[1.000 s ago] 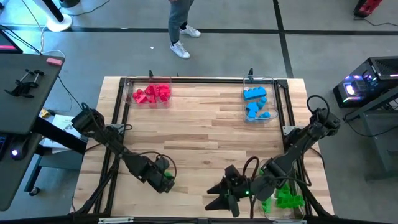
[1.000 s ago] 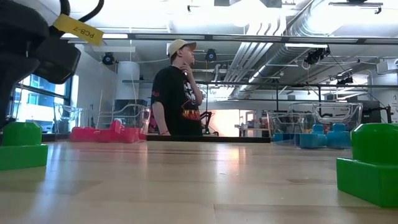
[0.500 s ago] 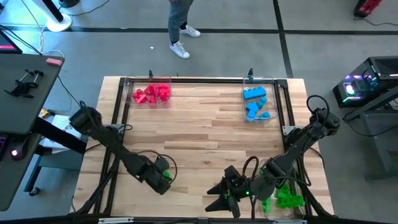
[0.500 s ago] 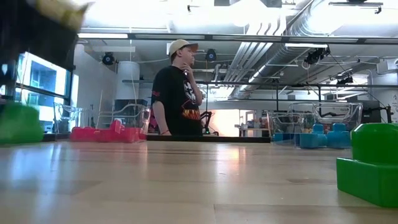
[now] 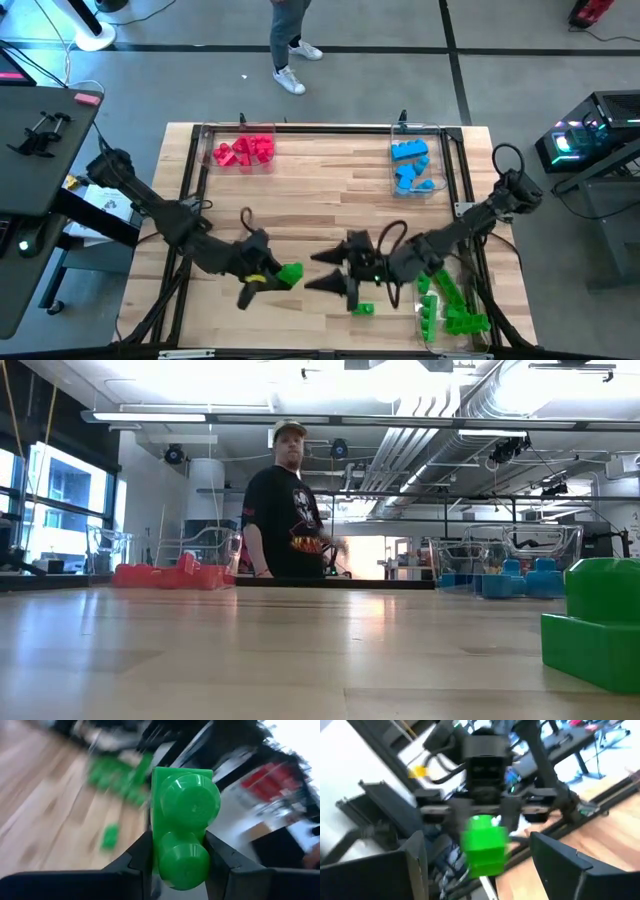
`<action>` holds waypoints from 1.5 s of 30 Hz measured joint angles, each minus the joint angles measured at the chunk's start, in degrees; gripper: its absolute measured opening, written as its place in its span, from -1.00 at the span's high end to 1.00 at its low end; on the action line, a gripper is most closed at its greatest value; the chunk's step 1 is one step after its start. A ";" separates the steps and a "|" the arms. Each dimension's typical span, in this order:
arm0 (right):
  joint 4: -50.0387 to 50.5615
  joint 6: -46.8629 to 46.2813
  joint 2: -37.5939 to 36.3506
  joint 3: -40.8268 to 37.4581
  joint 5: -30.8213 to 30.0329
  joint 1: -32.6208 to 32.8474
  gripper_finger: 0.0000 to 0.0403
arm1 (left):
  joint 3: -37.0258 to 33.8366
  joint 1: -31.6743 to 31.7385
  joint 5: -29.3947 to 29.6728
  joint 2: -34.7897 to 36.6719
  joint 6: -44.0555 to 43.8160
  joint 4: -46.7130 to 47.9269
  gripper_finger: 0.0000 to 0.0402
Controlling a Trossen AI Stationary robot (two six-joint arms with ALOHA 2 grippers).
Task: Sort blocks
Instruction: Put the green game piece into the bottom right transparent bin
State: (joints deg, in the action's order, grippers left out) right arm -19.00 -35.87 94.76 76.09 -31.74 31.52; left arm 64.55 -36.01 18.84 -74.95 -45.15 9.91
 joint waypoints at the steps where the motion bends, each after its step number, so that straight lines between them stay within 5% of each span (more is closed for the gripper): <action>1: -0.79 0.15 0.00 0.00 0.26 -0.69 -0.13 | 0.05 0.00 0.27 0.35 2.05 -2.32 0.52; 10: -6.97 4.93 0.00 0.00 0.73 -4.33 -0.13 | -0.02 1.66 7.58 0.06 10.69 -9.86 0.51; 24: -12.13 8.91 0.00 0.00 5.39 -6.83 -0.08 | 0.00 8.27 5.57 0.12 13.92 -16.15 0.51; 28: -12.18 8.95 0.00 0.00 4.75 -6.89 0.16 | 0.00 8.92 3.77 0.16 13.90 -16.31 0.51; 35: -12.17 9.24 0.00 -0.02 4.51 -7.51 0.91 | 0.07 8.90 3.25 0.22 13.76 -17.52 0.48; 45: -12.38 10.80 -1.82 -0.13 5.63 -6.92 0.97 | 0.11 8.60 -0.60 2.19 16.86 -10.60 0.07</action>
State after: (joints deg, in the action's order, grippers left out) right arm -31.37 -25.07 92.94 75.97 -26.10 24.60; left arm 64.67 -27.41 18.25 -72.76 -28.29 -0.69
